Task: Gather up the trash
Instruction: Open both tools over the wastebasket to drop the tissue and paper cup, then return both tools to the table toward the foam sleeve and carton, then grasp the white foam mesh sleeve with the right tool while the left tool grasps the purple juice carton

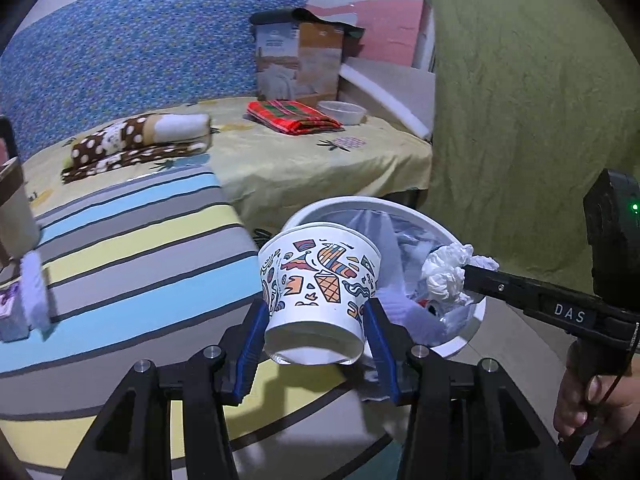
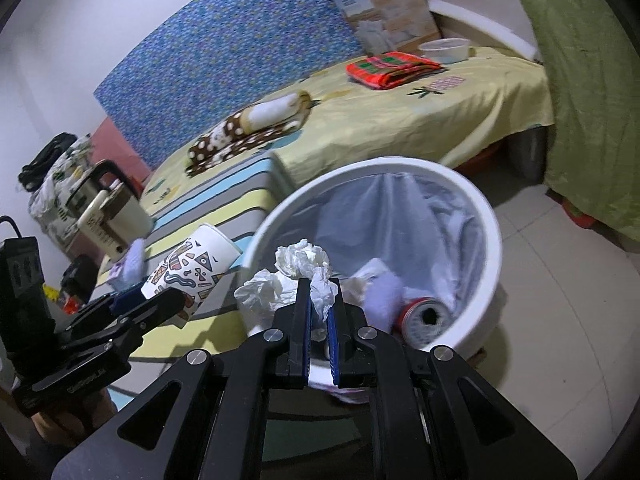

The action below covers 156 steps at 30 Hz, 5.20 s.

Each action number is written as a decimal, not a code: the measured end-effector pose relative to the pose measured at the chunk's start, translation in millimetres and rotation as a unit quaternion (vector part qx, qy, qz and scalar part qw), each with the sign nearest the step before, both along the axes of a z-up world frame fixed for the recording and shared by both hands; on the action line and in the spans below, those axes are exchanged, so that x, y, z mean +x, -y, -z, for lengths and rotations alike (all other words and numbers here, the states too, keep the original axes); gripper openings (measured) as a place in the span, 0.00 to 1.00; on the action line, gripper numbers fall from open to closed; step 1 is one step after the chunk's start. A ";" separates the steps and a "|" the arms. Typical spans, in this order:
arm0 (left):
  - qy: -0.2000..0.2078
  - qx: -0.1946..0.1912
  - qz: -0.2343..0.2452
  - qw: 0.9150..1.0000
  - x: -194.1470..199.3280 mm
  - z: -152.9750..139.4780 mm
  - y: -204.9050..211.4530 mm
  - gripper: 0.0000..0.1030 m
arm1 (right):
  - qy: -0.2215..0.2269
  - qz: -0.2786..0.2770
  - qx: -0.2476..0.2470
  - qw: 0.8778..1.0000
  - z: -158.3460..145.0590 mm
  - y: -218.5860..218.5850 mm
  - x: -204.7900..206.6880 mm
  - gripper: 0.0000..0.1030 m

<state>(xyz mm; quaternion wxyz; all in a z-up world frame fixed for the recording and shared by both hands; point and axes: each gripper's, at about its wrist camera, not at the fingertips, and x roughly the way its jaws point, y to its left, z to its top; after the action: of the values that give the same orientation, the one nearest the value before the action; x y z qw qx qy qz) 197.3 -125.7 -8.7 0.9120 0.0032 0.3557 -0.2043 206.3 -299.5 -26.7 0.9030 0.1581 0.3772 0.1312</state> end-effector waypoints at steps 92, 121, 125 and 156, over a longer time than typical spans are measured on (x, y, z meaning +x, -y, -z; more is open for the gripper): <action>0.007 -0.019 -0.200 0.980 -95.4 4.3 -184.1 0.49 | 0.006 -0.178 -0.028 0.984 -10.3 -134.7 -27.4 0.36; -0.017 -0.017 -0.279 0.960 -26.9 14.1 -309.4 0.49 | -0.008 -0.279 -0.089 0.956 9.1 -268.4 53.5 0.36; -0.017 -0.010 -0.270 0.963 -11.2 11.6 -318.4 0.49 | -0.012 -0.287 -0.092 0.953 14.0 -281.5 67.4 0.36; -0.062 -0.073 -0.176 0.980 37.4 29.7 -278.1 0.49 | -0.022 -0.244 -0.065 0.967 10.4 -227.8 67.4 0.23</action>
<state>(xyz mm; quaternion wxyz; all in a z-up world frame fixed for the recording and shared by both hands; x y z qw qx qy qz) 234.7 152.4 -38.4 0.9077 -0.1389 0.3903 -0.0662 273.8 -71.7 -37.1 0.8435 0.0051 0.4319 0.3194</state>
